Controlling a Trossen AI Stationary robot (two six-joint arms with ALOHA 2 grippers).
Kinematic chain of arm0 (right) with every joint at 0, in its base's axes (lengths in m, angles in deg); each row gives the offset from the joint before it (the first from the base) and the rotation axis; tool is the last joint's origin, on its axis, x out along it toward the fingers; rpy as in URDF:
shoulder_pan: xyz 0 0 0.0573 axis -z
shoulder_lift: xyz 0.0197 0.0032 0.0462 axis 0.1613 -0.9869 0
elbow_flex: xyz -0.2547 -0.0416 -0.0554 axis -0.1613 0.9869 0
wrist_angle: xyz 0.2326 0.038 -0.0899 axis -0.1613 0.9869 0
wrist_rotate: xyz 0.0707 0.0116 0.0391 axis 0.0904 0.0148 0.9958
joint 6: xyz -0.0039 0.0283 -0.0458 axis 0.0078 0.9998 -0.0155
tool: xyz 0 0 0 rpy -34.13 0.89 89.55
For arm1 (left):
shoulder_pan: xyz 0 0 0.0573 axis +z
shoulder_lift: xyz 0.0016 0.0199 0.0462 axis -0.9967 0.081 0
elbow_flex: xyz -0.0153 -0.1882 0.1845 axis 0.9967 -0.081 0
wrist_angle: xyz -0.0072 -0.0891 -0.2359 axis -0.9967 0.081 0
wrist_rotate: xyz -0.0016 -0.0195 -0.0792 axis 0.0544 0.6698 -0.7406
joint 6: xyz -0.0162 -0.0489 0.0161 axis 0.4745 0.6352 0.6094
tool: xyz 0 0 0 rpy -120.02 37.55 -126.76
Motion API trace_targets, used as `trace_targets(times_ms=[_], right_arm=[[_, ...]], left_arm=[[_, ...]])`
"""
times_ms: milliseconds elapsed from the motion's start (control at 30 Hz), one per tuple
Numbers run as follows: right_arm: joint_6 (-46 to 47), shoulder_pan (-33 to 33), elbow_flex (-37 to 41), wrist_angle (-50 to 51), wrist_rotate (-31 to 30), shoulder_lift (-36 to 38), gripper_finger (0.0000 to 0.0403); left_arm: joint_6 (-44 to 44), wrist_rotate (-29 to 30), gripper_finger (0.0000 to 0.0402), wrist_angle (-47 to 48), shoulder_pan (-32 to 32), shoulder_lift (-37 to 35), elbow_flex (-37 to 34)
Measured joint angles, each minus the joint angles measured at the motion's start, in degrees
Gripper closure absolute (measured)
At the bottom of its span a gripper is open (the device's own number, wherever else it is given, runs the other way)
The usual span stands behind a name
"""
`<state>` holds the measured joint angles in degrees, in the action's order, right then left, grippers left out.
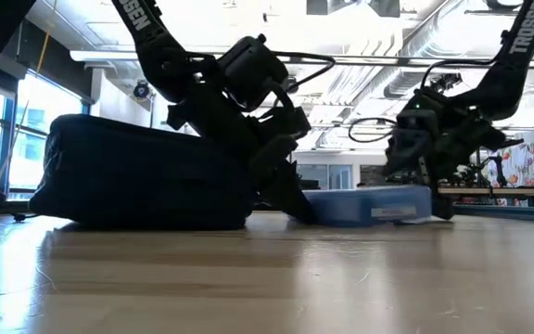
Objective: Unpack backpack
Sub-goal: Put the blue transparent first aid kit into the blue backpack
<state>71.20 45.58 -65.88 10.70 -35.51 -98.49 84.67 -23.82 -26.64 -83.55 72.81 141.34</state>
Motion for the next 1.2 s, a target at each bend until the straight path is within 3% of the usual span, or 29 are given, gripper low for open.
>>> trace_targets(times_ms=[267, 433, 533, 633, 767, 1000, 1100, 1200], right_arm=[[1.3, -2.7, 0.2, -4.7, 2.6, -0.3, 0.0108], [1.6, -2.7, 0.2, -5.9, 3.2, 0.4, 0.0203], [3.6, -2.7, 0.2, -9.5, 4.1, 3.1, 0.0264], [6.3, -2.7, -0.3, -15.0, 4.3, 7.2, 0.0263], [8.6, -3.6, -3.9, -17.1, -1.0, 9.6, 0.0263], [5.2, -11.7, -16.5, -16.3, -0.7, 2.0, 0.0263], [4.8, -15.4, -23.2, -16.7, -2.1, -4.1, 0.0263], [3.5, -18.0, -28.9, -16.4, -0.7, -11.2, 0.0263]], left_arm=[[0.0, 4.2, 0.0401, -1.0, 0.2, 0.0, 0.0], [1.3, 5.6, 0.0401, 1.1, -1.1, -2.9, -0.1], [3.5, 7.3, 0.0401, 4.8, -3.0, -8.3, -0.3], [3.5, 14.9, 0.0401, 10.6, -5.7, -16.4, -0.3], [4.4, 27.7, 0.0401, 19.6, -9.6, -27.5, 0.4], [12.8, 52.9, 0.0401, 42.5, -13.4, -40.9, 0.2], [19.2, 56.4, 0.0400, 53.1, -11.5, -43.6, 0.2], [24.2, 55.7, 0.0389, 63.0, -7.4, -45.1, 0.1]])
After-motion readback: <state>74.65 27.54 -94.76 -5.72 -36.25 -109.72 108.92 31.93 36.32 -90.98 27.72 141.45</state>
